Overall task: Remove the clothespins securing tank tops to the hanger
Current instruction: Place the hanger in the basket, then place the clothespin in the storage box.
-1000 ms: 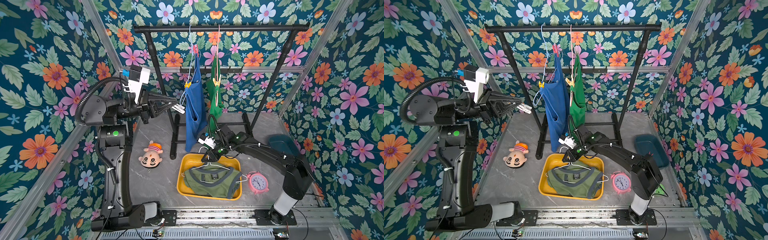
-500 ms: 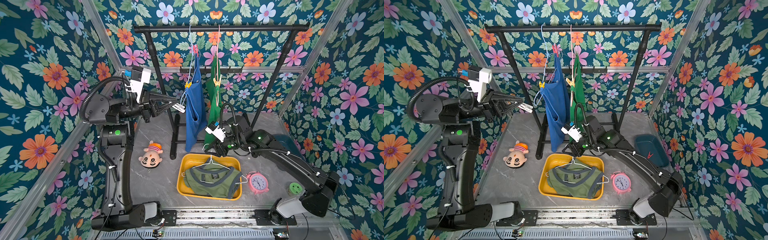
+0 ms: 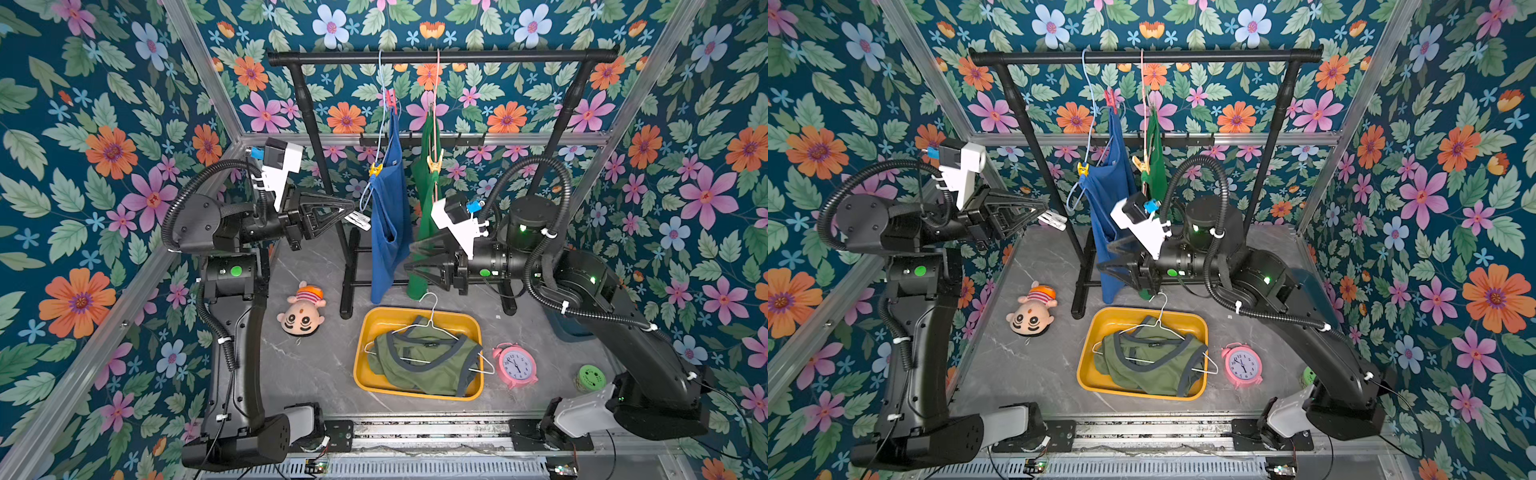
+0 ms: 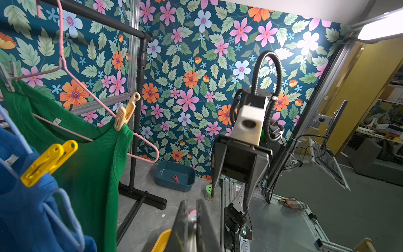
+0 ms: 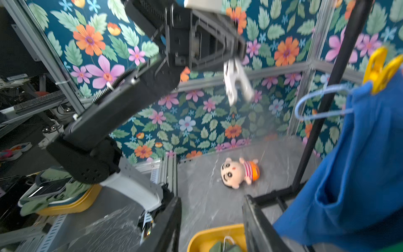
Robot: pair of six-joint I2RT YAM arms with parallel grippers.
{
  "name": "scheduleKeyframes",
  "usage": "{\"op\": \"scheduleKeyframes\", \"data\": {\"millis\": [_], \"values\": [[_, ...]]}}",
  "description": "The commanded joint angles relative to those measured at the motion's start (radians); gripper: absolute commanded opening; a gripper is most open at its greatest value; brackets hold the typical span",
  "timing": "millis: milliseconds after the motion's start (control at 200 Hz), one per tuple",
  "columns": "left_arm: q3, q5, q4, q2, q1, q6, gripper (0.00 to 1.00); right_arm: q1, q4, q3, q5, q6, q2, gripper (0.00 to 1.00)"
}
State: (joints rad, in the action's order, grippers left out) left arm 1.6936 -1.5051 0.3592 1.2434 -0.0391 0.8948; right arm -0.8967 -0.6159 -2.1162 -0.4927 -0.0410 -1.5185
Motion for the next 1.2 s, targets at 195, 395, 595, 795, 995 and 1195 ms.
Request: {"op": "scheduleKeyframes", "data": {"millis": [195,395,595,795,995,1195], "values": [[-0.050,-0.015,0.004,-0.035,0.011,0.020,0.00,0.000,-0.286,-0.707,-0.060,-0.083,-0.435,0.53],[-0.047,-0.026,0.003,-0.045,0.018,0.022,0.00,0.001,-0.155,-0.546,-0.095,-0.065,-0.378,0.54],[-0.057,-0.024,-0.001,-0.046,0.027,0.020,0.00,0.000,-0.152,-0.553,-0.129,-0.043,-0.381,0.52],[-0.085,-0.027,-0.006,-0.065,0.030,0.018,0.02,-0.001,-0.137,-0.559,-0.188,-0.017,-0.385,0.50],[-0.080,-0.027,-0.006,-0.070,0.033,0.021,0.03,0.000,-0.118,-0.574,-0.209,0.002,-0.409,0.45],[-0.087,-0.023,-0.007,-0.071,0.040,0.018,0.05,-0.001,-0.069,-0.575,-0.234,0.031,-0.430,0.41]]}}
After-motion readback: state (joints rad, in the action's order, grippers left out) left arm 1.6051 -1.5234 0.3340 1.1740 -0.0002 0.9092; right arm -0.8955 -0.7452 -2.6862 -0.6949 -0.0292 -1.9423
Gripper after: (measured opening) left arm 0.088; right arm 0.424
